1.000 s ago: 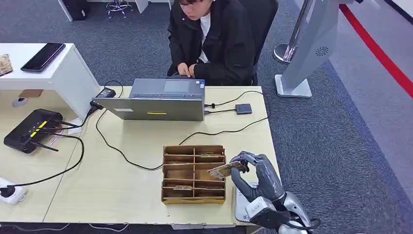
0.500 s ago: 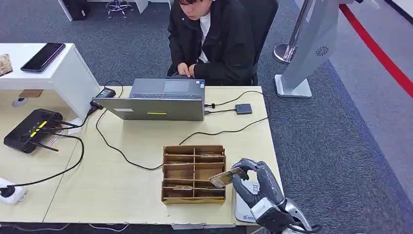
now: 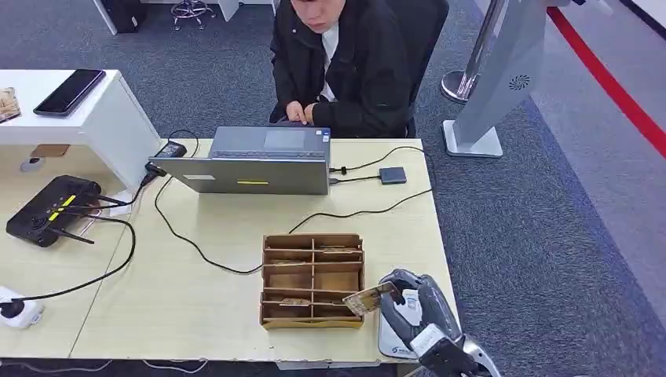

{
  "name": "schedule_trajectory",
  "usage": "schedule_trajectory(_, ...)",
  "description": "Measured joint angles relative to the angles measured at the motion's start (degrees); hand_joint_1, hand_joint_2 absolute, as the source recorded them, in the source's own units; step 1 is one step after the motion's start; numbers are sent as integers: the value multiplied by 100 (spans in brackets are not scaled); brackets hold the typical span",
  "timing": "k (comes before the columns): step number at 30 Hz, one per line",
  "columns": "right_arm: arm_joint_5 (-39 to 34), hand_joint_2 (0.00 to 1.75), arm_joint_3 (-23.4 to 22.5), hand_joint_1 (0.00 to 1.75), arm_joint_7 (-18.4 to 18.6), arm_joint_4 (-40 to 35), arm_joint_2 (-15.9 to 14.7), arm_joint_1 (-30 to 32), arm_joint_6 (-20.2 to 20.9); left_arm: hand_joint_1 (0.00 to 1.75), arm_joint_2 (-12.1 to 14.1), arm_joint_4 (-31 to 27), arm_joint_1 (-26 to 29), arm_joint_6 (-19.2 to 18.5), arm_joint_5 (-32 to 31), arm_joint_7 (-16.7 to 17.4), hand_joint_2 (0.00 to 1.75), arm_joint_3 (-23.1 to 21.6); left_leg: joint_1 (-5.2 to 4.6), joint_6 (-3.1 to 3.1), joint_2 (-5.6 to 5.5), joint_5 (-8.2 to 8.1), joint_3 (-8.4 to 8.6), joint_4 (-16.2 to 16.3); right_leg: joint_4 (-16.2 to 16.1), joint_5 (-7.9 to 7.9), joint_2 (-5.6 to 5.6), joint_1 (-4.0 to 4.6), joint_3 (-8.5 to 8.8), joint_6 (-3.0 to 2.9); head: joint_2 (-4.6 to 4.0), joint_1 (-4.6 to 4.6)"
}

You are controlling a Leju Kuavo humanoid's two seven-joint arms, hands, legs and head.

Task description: Pass the card to the sensor for recognition and then transmit it.

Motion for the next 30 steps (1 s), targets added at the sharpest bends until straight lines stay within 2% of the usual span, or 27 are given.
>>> schedule_trajectory(30, -474, 175, 125, 175, 238, 605, 44, 181, -111, 0, -7, 0, 0, -15, -114, 11, 0, 0, 0, 0, 0, 0, 0, 0, 0, 0, 0, 0, 0, 0, 0, 0)
